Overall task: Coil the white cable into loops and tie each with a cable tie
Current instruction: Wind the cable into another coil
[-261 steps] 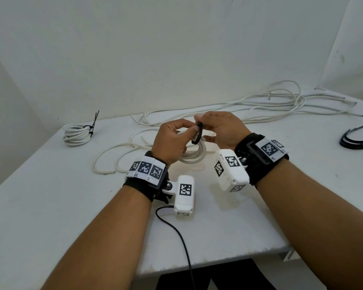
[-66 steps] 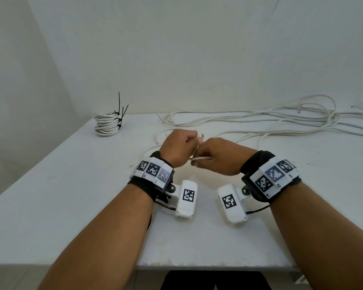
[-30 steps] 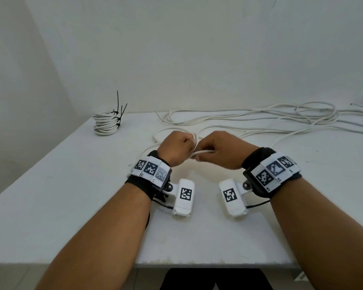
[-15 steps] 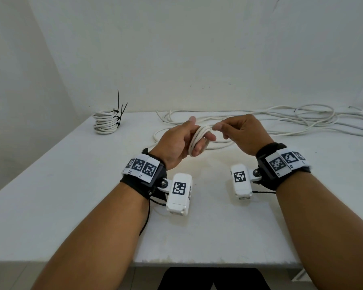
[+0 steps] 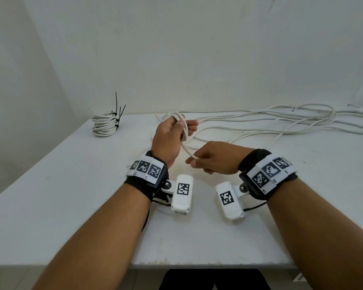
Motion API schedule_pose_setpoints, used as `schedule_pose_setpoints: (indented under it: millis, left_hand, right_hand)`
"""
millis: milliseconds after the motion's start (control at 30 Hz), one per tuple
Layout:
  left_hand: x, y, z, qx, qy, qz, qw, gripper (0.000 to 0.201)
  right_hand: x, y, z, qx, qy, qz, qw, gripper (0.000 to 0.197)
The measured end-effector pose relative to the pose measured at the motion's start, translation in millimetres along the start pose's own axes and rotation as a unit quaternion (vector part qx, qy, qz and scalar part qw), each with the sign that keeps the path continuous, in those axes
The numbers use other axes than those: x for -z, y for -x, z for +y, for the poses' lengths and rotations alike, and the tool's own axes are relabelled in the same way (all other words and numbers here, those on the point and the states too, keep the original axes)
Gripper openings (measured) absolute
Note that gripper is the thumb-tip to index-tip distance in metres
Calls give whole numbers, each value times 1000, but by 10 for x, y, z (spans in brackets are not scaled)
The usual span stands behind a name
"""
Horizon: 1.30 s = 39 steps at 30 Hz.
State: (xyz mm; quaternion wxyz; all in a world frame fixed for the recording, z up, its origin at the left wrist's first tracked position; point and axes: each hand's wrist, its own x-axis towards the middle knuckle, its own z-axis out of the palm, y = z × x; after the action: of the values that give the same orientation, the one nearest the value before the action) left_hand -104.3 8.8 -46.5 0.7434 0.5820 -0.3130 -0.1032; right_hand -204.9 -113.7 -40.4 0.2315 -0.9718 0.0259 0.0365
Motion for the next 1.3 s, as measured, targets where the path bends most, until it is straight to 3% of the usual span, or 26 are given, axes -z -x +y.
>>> schedule_pose_setpoints:
  millis: [67,133,167,200,367,467,533,667,767,833,900,1000,1067,1133,1200,1300]
  left_hand:
    - [37,5,-13,-28,-191,-27,981,26]
    - [43,34,6,-13,-364,-110,925,23]
    - [43,44,11,2,-400,-146,905,25]
    - [36,58,17,21,-390,-175,904,28]
    - [22,91,76,69,-233,-186,952,48]
    - [21,96,128,76,-99,-171,977,61]
    - [17,98,161,66,-36,-168,983,59]
    - [11,91,177,57,90,-137,985,54]
    - [2,89,172,69,215,-150,963,45]
    - [-19,61,145,64,246,-131,958,37]
    - [-28,23,117,57,203,-68,975,28]
    - [-11,13,73,21,-16,-36,999,25]
    - [0,39,54,1,-210,-69,975,24]
    - [13,60,70,4,-355,-114,928,25]
    - [29,72,90,24,-403,-172,899,34]
    - [78,88,76,67,-365,-218,902,51]
  right_hand:
    - [6,19,-41,31,13,8,999,26]
    - [31,20,-31,67,2,71,995,16]
    - [56,21,-3,76,-21,110,991,9]
    - [87,23,33,81,-51,147,985,7]
    - [256,83,219,81,-151,303,937,24]
    - [279,74,313,77,-191,344,916,15]
    - [258,35,350,64,-197,351,913,19]
    - [158,-15,290,34,-191,269,943,31]
    - [88,-31,177,5,-138,175,975,44]
    - [51,-52,126,-22,-100,120,988,38]
    - [24,-46,65,-22,-56,67,996,40]
    - [17,10,-37,14,3,33,999,31]
    - [26,24,-50,38,30,57,997,28]
    - [40,39,-34,58,7,97,994,16]
    - [73,49,-4,72,-42,143,986,4]
    - [176,79,51,94,-111,231,962,16]
